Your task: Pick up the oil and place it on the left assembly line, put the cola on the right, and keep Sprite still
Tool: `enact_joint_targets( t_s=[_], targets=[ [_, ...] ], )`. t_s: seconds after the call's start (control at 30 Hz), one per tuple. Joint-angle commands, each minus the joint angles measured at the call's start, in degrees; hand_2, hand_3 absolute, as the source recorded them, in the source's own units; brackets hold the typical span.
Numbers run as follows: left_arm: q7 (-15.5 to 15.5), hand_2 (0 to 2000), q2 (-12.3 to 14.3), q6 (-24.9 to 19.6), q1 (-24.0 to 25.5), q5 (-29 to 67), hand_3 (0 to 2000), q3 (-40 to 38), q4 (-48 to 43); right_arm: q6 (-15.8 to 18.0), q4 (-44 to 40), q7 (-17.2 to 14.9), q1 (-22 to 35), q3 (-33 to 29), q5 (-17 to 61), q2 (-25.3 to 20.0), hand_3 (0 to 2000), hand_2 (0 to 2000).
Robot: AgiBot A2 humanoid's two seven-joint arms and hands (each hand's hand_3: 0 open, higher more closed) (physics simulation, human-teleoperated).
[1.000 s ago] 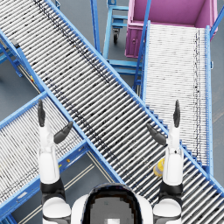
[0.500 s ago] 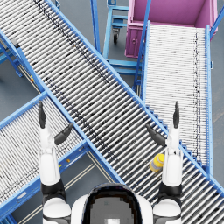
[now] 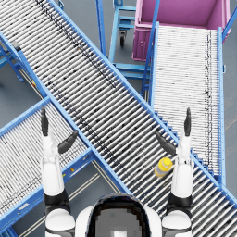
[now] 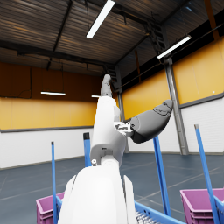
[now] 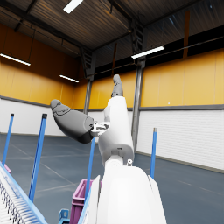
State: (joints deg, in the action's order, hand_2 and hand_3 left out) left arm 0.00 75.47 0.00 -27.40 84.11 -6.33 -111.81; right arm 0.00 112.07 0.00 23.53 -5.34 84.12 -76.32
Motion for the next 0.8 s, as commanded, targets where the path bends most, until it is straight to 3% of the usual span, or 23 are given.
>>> enact_joint_targets(
  t_s=[0.03,0.33,0.8],
  targets=[
    [0.00,0,0.00,0.00,-0.17,0.00,0,0.03,0.08,0.00,0.10,0.00,1.07,-0.36,0.00,0.13,0,0],
    [0.00,0,0.07,0.00,-1.34,0.00,0,0.27,-0.11,0.00,0.64,0.00,0.37,-0.49,0.00,-0.27,0,0],
    [0.00,0,0.87,0.00,1.04,0.00,0,1.07,-1.78,0.00,2.21,0.00,-1.60,0.67,0.00,-1.00,0,0]
  ],
)
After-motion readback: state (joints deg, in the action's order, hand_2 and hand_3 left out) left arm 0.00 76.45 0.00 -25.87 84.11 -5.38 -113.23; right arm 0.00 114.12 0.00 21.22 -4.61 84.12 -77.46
